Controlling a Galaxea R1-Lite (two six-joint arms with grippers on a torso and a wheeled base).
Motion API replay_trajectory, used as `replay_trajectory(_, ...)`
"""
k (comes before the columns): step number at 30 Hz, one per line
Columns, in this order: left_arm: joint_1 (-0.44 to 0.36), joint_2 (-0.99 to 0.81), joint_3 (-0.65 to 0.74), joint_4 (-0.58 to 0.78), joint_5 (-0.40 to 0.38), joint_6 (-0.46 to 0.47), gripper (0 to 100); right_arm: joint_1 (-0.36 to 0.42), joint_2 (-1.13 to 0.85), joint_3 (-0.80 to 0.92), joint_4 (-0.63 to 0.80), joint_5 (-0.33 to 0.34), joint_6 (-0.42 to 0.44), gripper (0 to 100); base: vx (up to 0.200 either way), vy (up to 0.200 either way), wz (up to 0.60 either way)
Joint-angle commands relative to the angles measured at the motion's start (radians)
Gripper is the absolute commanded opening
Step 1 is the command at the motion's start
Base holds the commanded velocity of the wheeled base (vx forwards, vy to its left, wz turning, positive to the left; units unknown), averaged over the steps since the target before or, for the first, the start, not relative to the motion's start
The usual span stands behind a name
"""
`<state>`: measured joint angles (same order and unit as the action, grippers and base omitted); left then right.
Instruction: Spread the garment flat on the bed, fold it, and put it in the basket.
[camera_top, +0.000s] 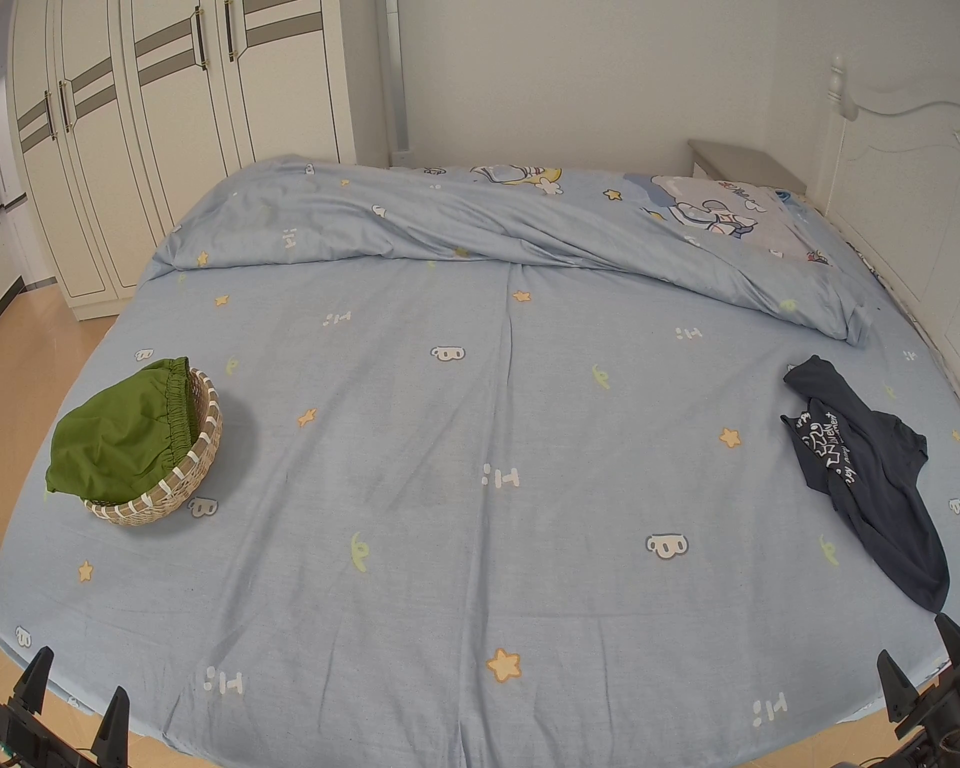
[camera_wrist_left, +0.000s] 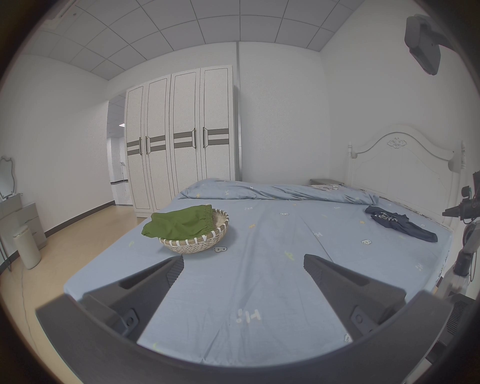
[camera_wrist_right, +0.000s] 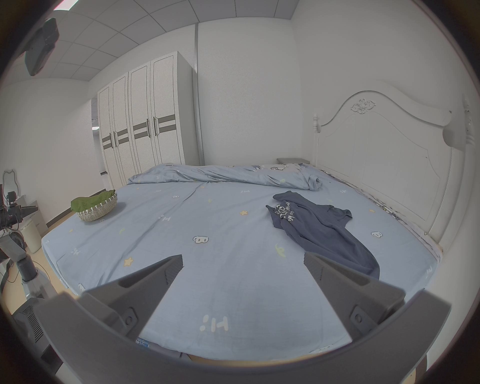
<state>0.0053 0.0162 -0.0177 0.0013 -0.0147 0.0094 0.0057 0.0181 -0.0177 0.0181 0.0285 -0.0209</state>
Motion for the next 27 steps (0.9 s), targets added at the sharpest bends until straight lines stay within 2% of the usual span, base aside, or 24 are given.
replay_trajectory(1,0.001,-0.007,0.016,0.000,0.001,0.000,100,0.000,-0.004,0.008,0.000,0.001,-0.001,100,-0.200,0.000,0.00)
replay_trajectory(10,-0.001,-0.007,0.016,0.000,0.001,0.000,100,0.000,-0.004,0.008,0.000,0.001,-0.001,100,-0.200,0.000,0.00)
replay_trajectory(27,0.001,-0.007,0.016,0.000,-0.001,0.003,100,0.000,-0.004,0.008,0.000,0.001,0.001,100,0.000,0.000,0.00)
